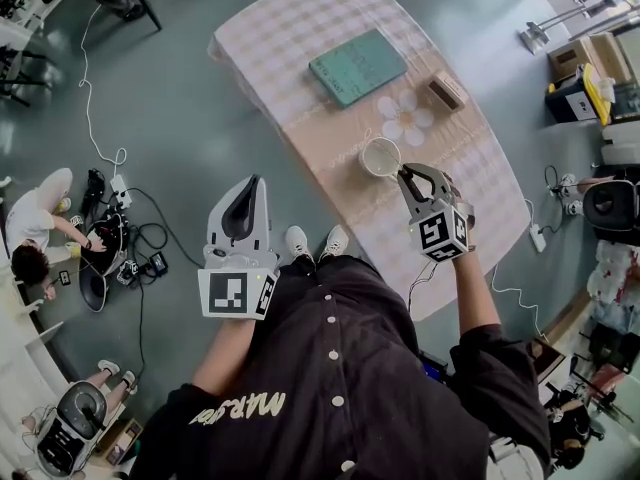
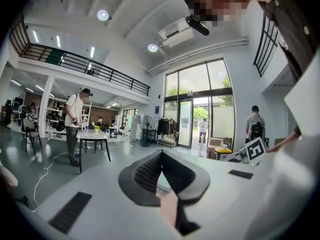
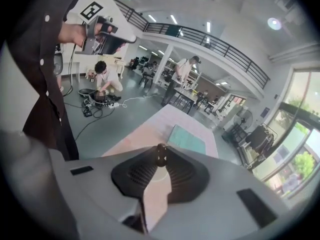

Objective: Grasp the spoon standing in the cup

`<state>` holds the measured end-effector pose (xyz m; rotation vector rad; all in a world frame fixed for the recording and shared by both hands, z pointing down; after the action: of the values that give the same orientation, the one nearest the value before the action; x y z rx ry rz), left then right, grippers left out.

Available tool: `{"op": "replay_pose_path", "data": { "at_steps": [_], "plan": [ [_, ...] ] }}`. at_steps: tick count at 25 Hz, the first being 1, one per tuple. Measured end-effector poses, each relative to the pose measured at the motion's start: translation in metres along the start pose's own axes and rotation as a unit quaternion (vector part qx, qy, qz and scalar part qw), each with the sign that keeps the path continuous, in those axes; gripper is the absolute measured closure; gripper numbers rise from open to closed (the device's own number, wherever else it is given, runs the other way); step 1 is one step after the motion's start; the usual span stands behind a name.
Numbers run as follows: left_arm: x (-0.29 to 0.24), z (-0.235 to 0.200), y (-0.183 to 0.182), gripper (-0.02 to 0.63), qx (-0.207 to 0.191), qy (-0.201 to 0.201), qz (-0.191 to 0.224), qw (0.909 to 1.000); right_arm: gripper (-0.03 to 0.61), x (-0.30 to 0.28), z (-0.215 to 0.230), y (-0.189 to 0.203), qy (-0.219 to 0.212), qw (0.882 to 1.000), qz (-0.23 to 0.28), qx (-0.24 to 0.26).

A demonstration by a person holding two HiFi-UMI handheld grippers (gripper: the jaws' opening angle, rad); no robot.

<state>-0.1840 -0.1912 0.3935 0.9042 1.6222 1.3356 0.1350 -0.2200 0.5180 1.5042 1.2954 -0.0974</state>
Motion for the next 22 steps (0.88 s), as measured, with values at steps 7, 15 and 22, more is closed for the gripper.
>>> {"op": "replay_pose_path", "data": {
  "at_steps": [7, 15, 22],
  "plan": [
    [0.000, 0.000, -0.007, 0.604, -0.005, 0.005, 0.013, 0.9999, 0.526, 0.028, 0.017, -0.037, 0.051, 0.992, 0.079, -0.082],
    [-0.006, -0.003, -0.022, 0.604, -0.019, 0.007, 0.035, 0.9992, 0.526, 0.076, 0.049, -0.095, 0.114, 0.953, 0.212, -0.186],
    [-0.012, -0.006, -0.042, 0.604, -0.029, 0.005, 0.058, 0.9979, 0.526, 0.115, 0.065, -0.125, 0.171, 0.917, 0.292, -0.213]
  ]
}}
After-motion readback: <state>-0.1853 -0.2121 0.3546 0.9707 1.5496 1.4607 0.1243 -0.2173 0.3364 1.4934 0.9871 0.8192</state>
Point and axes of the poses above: the fingertips, and each gripper's own axes: x backward along the fingers, z to its right, y out of its underside, the point moved 7 cm from there along x, backward along the fingers, and after that the axes turned 1 degree about -z, right-handed, at the moved point
